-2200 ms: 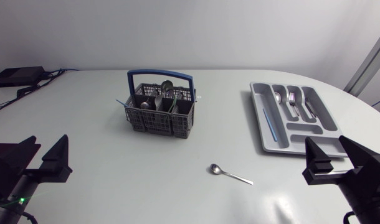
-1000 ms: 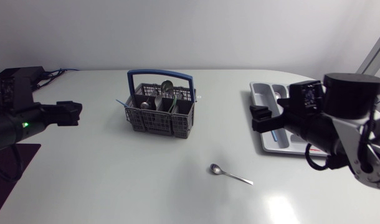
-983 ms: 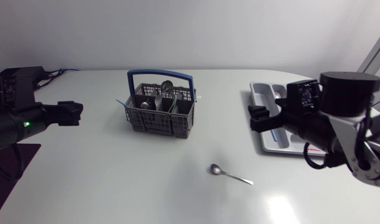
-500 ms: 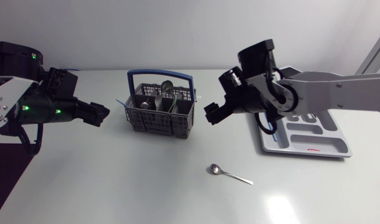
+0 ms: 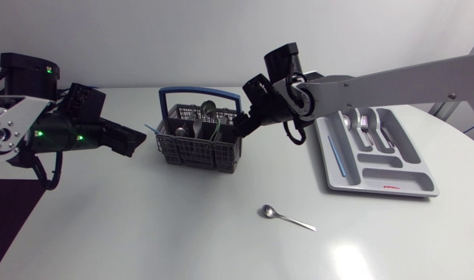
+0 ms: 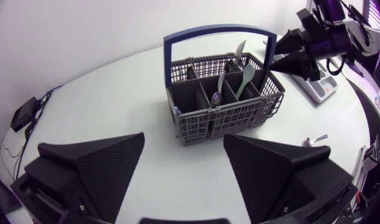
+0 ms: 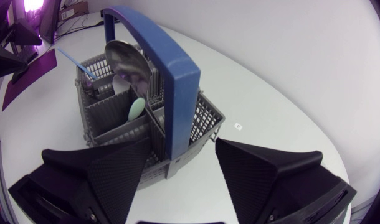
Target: Unload the cutlery basket into the drawer organizer.
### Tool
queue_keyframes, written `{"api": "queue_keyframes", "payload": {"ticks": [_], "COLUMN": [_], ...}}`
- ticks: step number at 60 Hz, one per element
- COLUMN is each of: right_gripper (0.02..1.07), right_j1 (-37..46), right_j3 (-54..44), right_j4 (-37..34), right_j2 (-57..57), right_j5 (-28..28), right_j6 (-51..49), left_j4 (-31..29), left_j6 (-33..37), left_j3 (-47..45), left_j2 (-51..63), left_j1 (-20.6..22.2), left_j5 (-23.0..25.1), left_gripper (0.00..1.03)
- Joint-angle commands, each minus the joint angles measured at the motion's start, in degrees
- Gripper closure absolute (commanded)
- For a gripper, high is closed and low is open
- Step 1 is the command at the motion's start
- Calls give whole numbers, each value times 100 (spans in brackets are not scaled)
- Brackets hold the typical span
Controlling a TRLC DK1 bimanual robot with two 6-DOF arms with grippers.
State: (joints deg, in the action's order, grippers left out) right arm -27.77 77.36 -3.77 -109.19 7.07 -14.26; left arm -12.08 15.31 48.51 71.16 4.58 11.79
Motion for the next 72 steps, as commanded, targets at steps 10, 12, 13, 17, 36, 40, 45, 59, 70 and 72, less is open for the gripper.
{"api": "queue_keyframes", "payload": {"ticks": [10, 12, 13, 17, 36, 40, 45, 59, 70, 72], "right_gripper": [79, 80, 80, 82, 85, 85, 84, 13, 8, 8], "right_j1": [-141, -132, -123, -71, 351, 430, 659, 1019, 1151, 1142], "right_j3": [227, 209, 183, 51, -802, -995, -1303, -1777, -2102, -2146], "right_j4": [96, 25, -18, -71, -669, -766, -783, -1064, -1785, -1987], "right_j2": [-393, -384, -358, -217, 539, 688, 978, 1892, 2657, 2674], "right_j5": [5, 66, 102, 216, 919, 989, 1147, 1385, 1481, 1490], "right_j6": [-235, -244, -253, -305, -1008, -1167, -1378, -1676, -2151, -2274], "left_j4": [127, 144, 162, 188, 188, 179, 179, 144, 135, 127], "left_j6": [165, 165, 165, 165, 244, 271, 297, 306, 403, 411], "left_j3": [-193, -211, -228, -263, -395, -430, -509, -562, -659, -676], "left_j2": [12, 12, 12, 12, -128, -190, -278, -436, -524, -533], "left_j1": [25, 25, 25, 25, -27, -36, -45, -1, 17, 25], "left_j5": [60, 60, 60, 60, 113, 113, 122, 122, 139, 157], "left_gripper": [14, 14, 14, 14, 14, 14, 14, 14, 14, 14]}}
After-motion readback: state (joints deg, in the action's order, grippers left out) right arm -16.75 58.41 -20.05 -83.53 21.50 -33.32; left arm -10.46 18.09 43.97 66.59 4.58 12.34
